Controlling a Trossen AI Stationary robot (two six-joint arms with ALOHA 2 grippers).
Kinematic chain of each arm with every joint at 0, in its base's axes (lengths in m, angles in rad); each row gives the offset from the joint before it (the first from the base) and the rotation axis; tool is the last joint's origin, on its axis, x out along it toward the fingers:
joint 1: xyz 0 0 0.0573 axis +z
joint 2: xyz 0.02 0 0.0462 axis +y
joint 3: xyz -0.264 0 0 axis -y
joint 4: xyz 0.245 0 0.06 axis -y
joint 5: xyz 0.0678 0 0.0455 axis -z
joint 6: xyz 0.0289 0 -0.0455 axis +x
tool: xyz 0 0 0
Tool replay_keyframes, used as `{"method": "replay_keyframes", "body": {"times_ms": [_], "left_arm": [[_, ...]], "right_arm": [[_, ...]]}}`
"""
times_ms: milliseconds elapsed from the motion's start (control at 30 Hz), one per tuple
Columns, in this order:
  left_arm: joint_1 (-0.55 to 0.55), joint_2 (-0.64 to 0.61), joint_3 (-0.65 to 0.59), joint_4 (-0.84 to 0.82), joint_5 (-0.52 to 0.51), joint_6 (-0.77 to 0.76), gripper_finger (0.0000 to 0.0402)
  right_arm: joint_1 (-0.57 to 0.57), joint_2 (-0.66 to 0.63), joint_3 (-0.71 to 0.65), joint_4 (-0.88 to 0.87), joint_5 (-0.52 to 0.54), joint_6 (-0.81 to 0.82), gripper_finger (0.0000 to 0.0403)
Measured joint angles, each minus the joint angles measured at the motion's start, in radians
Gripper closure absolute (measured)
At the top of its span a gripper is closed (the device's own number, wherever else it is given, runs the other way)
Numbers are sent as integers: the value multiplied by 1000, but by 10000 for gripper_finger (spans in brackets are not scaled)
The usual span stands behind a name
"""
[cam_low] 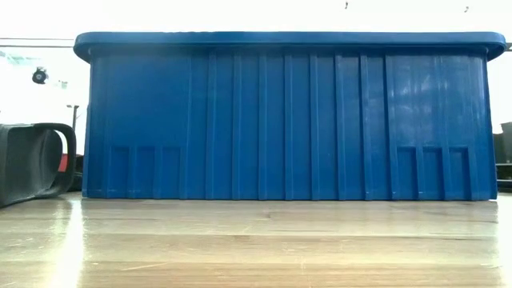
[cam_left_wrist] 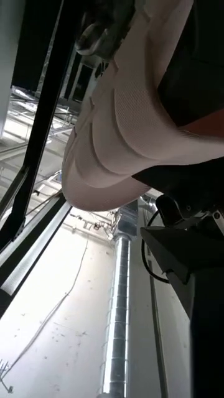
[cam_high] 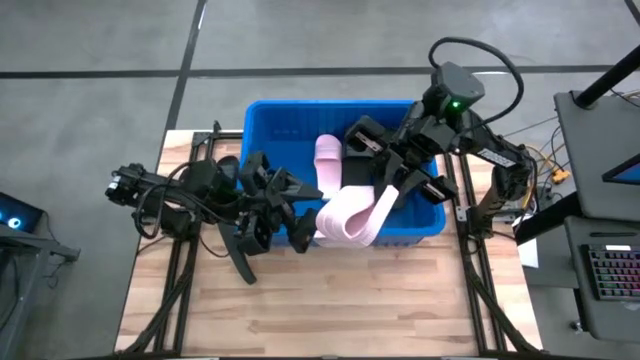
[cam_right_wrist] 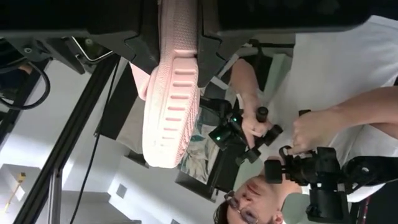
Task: Pick and place slides into bin
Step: Put the pink slide into the blue bin
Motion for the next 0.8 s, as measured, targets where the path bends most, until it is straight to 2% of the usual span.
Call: {"method": "replay_keyframes", "body": {"times_ms": [133, 267, 633, 800], "left_arm": [[0, 0, 0, 2, -1, 0, 178], [1, 0, 0, 0, -5, 0, 217], [3, 0, 0, -6, -37, 0, 388], [4, 0, 0, -2, -46, 0, 398]], "right_arm": [[0, 0, 0, 12, 2, 10, 361], [0, 0, 0, 15, 2, 10, 361], [0, -1, 0, 20, 4, 9, 361], [0, -1, 0, 20, 4, 7, 361]]}}
